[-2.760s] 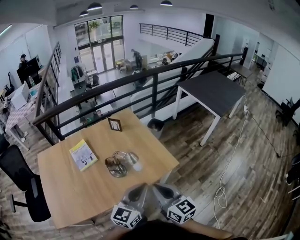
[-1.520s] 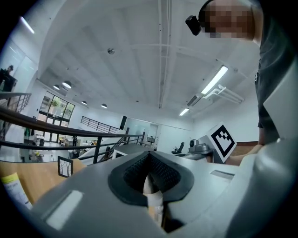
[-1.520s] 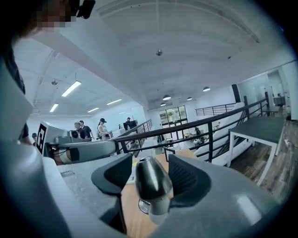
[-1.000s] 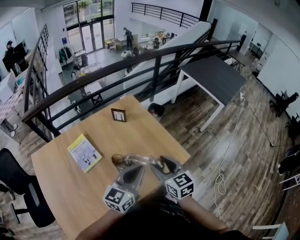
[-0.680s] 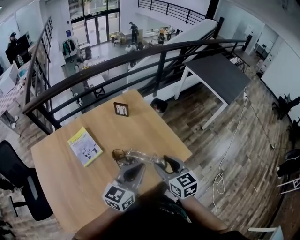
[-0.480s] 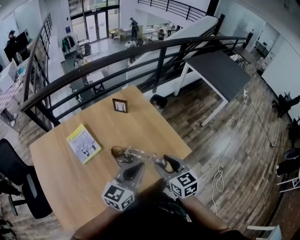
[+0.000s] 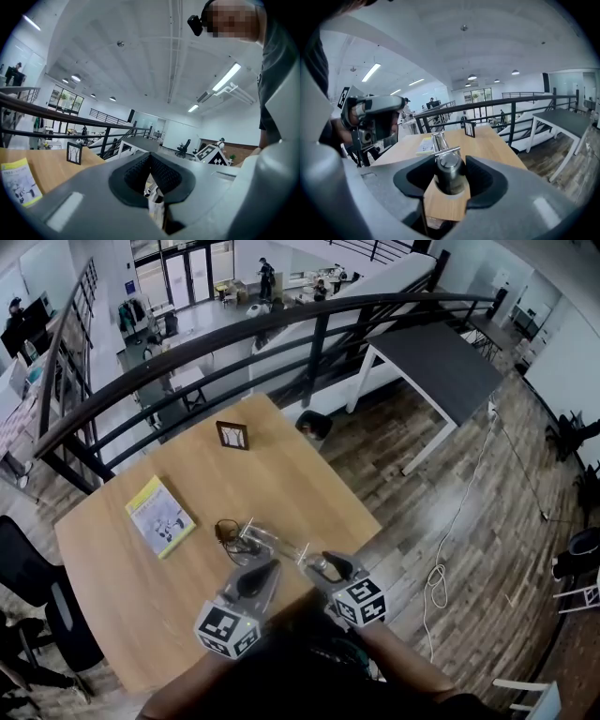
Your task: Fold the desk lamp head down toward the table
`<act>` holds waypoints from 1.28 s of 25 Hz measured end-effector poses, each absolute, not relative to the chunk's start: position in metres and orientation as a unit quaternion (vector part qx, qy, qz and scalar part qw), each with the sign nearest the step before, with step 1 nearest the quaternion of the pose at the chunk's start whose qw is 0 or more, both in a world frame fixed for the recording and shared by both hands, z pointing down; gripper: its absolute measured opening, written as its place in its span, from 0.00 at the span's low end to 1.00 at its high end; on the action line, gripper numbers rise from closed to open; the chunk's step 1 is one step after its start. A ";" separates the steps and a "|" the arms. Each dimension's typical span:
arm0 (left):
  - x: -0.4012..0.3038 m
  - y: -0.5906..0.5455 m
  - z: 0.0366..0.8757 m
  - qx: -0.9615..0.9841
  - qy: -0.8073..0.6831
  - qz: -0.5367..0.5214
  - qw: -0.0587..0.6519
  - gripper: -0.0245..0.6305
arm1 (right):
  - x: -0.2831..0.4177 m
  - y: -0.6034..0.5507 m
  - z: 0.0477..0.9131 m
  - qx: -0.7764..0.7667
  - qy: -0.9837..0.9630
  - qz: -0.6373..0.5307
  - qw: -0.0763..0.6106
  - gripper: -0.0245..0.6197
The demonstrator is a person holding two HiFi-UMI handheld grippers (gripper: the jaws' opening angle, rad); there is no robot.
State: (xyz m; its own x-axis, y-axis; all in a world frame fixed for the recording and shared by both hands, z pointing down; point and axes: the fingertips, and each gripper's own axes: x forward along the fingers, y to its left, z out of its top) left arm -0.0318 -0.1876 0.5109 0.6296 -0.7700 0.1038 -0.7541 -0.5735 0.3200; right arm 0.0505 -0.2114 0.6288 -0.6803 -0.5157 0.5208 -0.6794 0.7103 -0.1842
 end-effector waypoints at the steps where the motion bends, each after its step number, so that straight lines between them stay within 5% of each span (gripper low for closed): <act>1: -0.034 -0.187 0.512 0.886 -0.432 -0.021 0.170 0.04 | 0.049 -0.210 0.641 0.330 -0.895 0.196 0.226 0.35; 14: -0.066 -0.182 0.533 0.859 -0.478 0.007 0.182 0.04 | 0.016 -0.221 0.761 0.269 -0.888 0.271 0.254 0.35; 32: -0.086 -0.175 0.544 0.838 -0.510 0.004 0.196 0.04 | -0.005 -0.228 0.788 0.250 -0.890 0.278 0.260 0.37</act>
